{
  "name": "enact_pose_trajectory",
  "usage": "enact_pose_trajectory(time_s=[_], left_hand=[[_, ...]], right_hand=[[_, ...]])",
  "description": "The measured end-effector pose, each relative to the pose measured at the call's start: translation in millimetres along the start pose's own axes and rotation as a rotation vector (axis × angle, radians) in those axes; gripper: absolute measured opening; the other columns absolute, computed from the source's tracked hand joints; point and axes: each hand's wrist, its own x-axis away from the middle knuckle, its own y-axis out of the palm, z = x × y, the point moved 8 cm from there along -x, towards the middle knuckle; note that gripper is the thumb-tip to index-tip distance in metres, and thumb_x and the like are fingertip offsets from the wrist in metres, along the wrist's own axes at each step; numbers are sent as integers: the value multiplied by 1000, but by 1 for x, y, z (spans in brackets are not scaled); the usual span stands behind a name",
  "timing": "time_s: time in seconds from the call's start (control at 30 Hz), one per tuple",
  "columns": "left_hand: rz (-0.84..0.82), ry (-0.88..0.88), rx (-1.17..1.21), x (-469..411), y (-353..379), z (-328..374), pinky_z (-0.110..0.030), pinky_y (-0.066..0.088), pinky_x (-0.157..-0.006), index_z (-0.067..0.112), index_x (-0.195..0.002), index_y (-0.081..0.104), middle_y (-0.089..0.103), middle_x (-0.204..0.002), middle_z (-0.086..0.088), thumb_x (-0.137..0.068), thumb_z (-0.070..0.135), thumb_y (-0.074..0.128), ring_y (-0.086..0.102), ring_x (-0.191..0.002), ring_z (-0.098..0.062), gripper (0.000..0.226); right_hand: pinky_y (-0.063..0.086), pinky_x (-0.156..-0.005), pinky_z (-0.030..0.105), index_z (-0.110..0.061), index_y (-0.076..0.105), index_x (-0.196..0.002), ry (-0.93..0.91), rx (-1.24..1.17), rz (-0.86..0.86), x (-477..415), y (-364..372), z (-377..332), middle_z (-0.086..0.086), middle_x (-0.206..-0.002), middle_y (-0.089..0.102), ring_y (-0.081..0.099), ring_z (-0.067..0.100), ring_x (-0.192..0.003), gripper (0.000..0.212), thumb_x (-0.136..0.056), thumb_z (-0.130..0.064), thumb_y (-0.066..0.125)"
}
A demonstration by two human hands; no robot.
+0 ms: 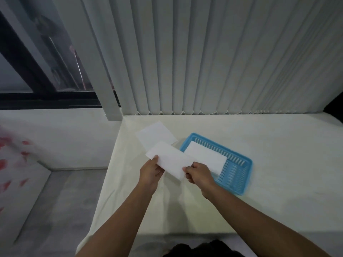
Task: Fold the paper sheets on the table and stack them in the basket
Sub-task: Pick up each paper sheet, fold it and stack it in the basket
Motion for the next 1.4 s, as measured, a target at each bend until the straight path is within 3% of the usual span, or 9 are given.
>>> enact_pose_trajectory(time_s=[0.17, 0.43, 0.63, 0.8, 0.93, 1.03, 1.13, 1.23, 1.4], left_hand=[[-99, -32, 77, 0, 49, -10, -34, 49, -91, 9, -123, 57, 67, -116, -8, -94, 20, 55, 65, -103, -21, 30], [7, -37, 35, -11, 86, -21, -27, 51, -78, 16, -95, 65, 70, -94, 0, -91, 23, 61, 66, -89, -15, 9], [162, 149, -343, -29, 79, -6, -31, 49, -85, 17, -76, 69, 67, -81, 0, -87, 29, 61, 61, -82, -17, 18], [151, 306, -825, -33, 90, 8, -28, 40, -89, 11, -106, 70, 66, -108, -1, -94, 29, 46, 56, -98, -17, 31], [36, 245, -1103, -49, 102, 0, -36, 43, -98, 10, -110, 68, 67, -116, -12, -96, 38, 44, 58, -113, -31, 39], [19, 164, -1100, -57, 104, -4, -39, 35, -109, 16, -121, 64, 59, -129, -10, -99, 46, 30, 51, -123, -31, 50], [18, 76, -1015, -65, 100, -8, -38, 25, -115, 24, -118, 67, 46, -141, -13, -101, 46, 16, 44, -127, -30, 58], [-6, 18, -917, -70, 94, -10, -34, 23, -112, 25, -115, 70, 34, -152, -11, -99, 52, 18, 38, -133, -28, 61], [-34, -27, -922, -71, 89, -16, -36, 20, -115, 27, -116, 69, 34, -153, -10, -98, 55, 18, 38, -134, -27, 61]], right_hand=[[49, -67, 29, -13, 58, -70, 77, -185, 29, -8, -35, 3, 4, -76, 62, 56, 18, -70, 21, -87, -20, 67], [37, -50, 24, -13, 42, -56, 36, -59, 204, -25, -91, 0, 4, -53, 48, 42, 15, -48, 40, -86, -14, 68], [38, -56, 30, -9, 49, -62, 42, -44, 253, -34, -121, 23, 5, -55, 51, 42, 17, -50, 31, -88, -15, 64], [39, -56, 28, -7, 64, -76, 84, -58, 291, -34, -140, 37, 5, -59, 56, 47, 15, -51, 14, -88, -15, 66], [38, -56, 26, -8, 65, -77, 78, -41, 299, -37, -147, 34, 4, -62, 57, 48, 13, -53, 17, -90, -18, 63], [39, -54, 24, -10, 63, -74, 43, -12, 288, -37, -147, 25, 2, -64, 59, 50, 13, -54, 18, -90, -17, 63], [40, -55, 23, -10, 62, -71, 9, 21, 295, -36, -145, 21, 3, -65, 60, 51, 12, -55, 20, -90, -16, 63], [42, -60, 26, -11, 63, -69, -1, 30, 302, -37, -142, 20, 4, -66, 61, 51, 12, -55, 20, -89, -16, 64], [40, -60, 26, -11, 64, -69, 13, 16, 313, -39, -138, 20, 2, -65, 62, 52, 14, -57, 20, -87, -17, 66]])
